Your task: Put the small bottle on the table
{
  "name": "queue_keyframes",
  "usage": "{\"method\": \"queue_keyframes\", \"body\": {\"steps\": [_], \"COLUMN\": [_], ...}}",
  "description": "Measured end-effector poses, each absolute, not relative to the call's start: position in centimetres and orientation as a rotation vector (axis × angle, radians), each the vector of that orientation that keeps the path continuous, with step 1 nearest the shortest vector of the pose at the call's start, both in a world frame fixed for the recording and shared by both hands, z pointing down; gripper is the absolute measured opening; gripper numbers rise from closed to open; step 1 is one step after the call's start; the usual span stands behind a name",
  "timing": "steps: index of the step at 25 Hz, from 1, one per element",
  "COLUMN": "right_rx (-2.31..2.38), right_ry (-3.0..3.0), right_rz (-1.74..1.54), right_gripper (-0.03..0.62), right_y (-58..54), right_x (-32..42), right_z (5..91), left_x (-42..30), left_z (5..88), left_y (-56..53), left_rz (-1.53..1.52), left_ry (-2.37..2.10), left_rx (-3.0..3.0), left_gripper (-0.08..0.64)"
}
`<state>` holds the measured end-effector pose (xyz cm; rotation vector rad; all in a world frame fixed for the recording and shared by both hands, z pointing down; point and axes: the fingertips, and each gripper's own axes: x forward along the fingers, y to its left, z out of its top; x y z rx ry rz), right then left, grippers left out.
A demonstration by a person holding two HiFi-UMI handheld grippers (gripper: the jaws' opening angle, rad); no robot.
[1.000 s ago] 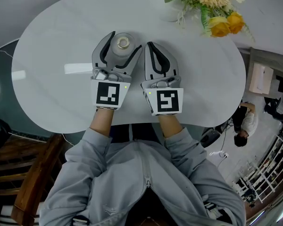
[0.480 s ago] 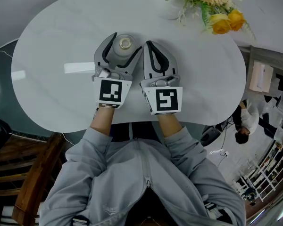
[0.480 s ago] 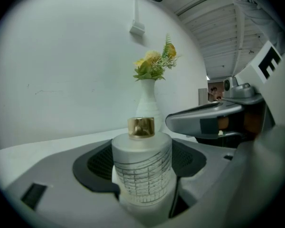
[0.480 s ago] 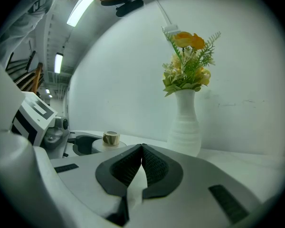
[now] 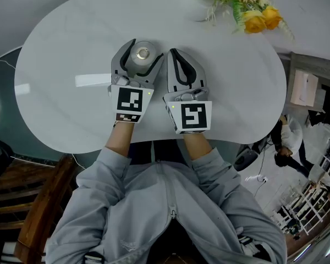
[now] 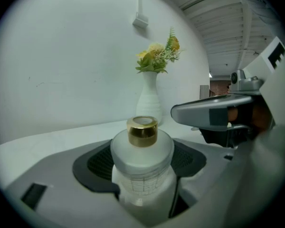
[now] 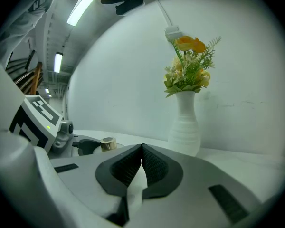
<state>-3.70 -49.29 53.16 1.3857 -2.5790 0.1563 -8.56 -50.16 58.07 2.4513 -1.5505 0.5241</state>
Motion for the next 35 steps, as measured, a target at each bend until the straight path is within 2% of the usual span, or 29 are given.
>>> {"method": "queue_keyframes", "body": {"steps": [14,23,29,32,35], "right_rx": [1.387,1.388,1.393,1.404,1.435], "right_ry": [-2.571,-2.572,-2.588,-2.601,-2.606], "right_rz": [0.169,0.139,0.099,0.067,0.037], "right_gripper": [0.028,0.028,0.028,0.028,0.028], "right_y": [-47.8,-45.4,-43.8,-42.8,-41.9], "right_x": [-3.9,-4.6,-4.9,-4.8,-4.3], "right_z": [52.1,49.2,45.5,43.4,41.0], "left_x": [-8.5,-11.2,-12.5,-12.7,-12.6], "left_z": [57.4,52.5,47.3,44.4,41.6], "left_y": [-48.8,-45.5,-43.1,-42.2,-41.1], "left_rz": [0.587,0.434,0.378,0.329,0.268], "left_ry": [-1.551,-1.647,-1.752,-1.788,-1.791], "left_rx": [2.490,2.461,2.429,2.438,2.448], "left_gripper": [0.350,0.344,0.074,0.014,0.008]}}
